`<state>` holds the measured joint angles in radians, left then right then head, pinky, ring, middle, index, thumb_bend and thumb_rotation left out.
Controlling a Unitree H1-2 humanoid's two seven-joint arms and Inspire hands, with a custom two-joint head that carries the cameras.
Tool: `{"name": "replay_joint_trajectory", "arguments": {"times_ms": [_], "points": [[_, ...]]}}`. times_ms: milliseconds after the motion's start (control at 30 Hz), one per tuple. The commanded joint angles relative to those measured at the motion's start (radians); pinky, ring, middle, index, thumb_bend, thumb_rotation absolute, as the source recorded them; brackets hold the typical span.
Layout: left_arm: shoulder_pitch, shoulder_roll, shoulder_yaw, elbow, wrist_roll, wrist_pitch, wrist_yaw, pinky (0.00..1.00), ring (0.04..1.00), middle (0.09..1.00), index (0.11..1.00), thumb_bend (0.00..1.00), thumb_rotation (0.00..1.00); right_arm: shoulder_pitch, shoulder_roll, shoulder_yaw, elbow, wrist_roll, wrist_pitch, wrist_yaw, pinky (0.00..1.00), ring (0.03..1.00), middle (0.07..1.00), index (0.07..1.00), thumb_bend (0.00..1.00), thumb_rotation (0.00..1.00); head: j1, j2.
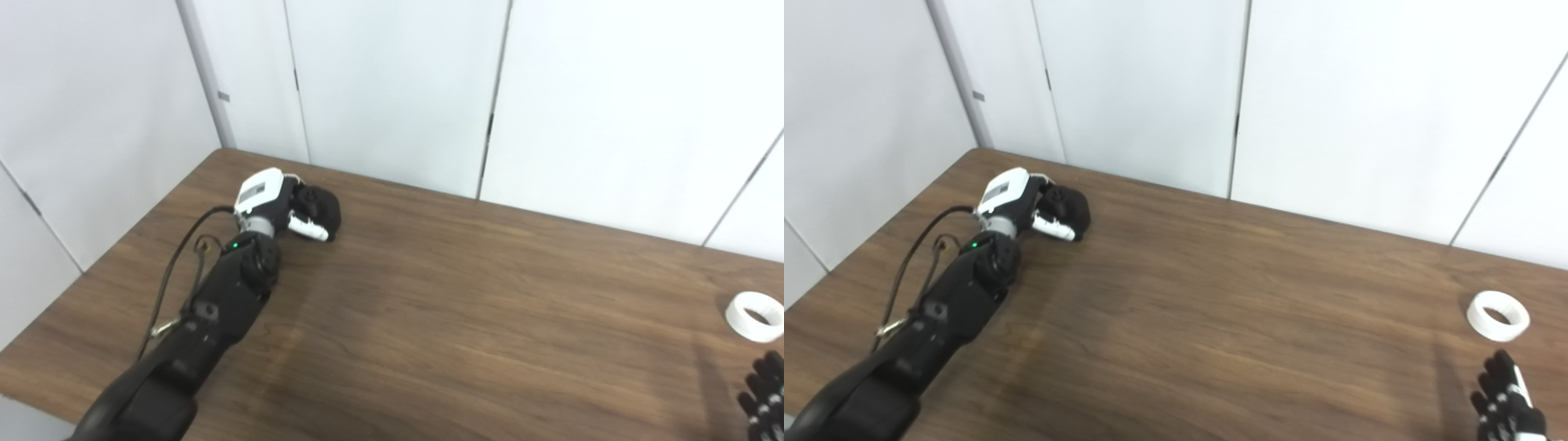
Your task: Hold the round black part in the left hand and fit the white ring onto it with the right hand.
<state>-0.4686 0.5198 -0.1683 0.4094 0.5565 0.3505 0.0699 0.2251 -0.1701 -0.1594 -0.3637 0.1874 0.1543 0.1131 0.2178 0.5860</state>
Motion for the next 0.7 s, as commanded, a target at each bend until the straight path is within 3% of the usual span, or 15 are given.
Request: {"name": "replay_joint_trajectory", "arguments": {"times_ms": [0, 200, 333, 467, 667], "points": [[-0.021, 0.04, 0.002, -0.071, 0.011, -0.003, -0.025, 1.0, 0.934, 0.786, 0.48, 0.52, 0.05, -0.021, -0.01, 0.0, -0.037, 0.006, -0.027, 0.005, 1.0, 1.0, 1.0, 1.0, 0.87, 1.0, -0.01, 0.005], [0.036, 0.048, 0.001, -0.313, 0.032, 0.034, -0.115, 1.0, 0.924, 0.759, 0.479, 0.52, 0.05, -0.014, 0.006, 0.004, -0.055, 0.011, 0.001, -0.009, 1.0, 1.0, 1.0, 1.0, 0.77, 1.0, -0.069, 0.023], [0.051, 0.051, -0.022, -0.503, 0.043, 0.101, -0.243, 1.0, 0.936, 0.767, 0.48, 0.52, 0.05, -0.016, 0.013, 0.015, -0.065, -0.002, 0.012, -0.011, 1.0, 1.0, 1.0, 1.0, 0.67, 1.0, -0.109, 0.036], [0.065, 0.049, -0.048, -0.63, 0.068, 0.115, -0.339, 1.0, 0.941, 0.774, 0.481, 0.52, 0.05, -0.019, 0.02, 0.026, -0.066, -0.008, 0.016, -0.014, 1.0, 1.0, 1.0, 1.0, 0.64, 1.0, -0.15, 0.05], [0.117, -0.011, -0.08, -0.793, 0.114, 0.11, -0.445, 1.0, 0.931, 0.793, 0.482, 0.52, 0.05, -0.017, 0.037, 0.044, -0.079, -0.033, 0.03, -0.038, 1.0, 1.0, 1.0, 1.0, 0.59, 1.0, -0.201, 0.078]]}}
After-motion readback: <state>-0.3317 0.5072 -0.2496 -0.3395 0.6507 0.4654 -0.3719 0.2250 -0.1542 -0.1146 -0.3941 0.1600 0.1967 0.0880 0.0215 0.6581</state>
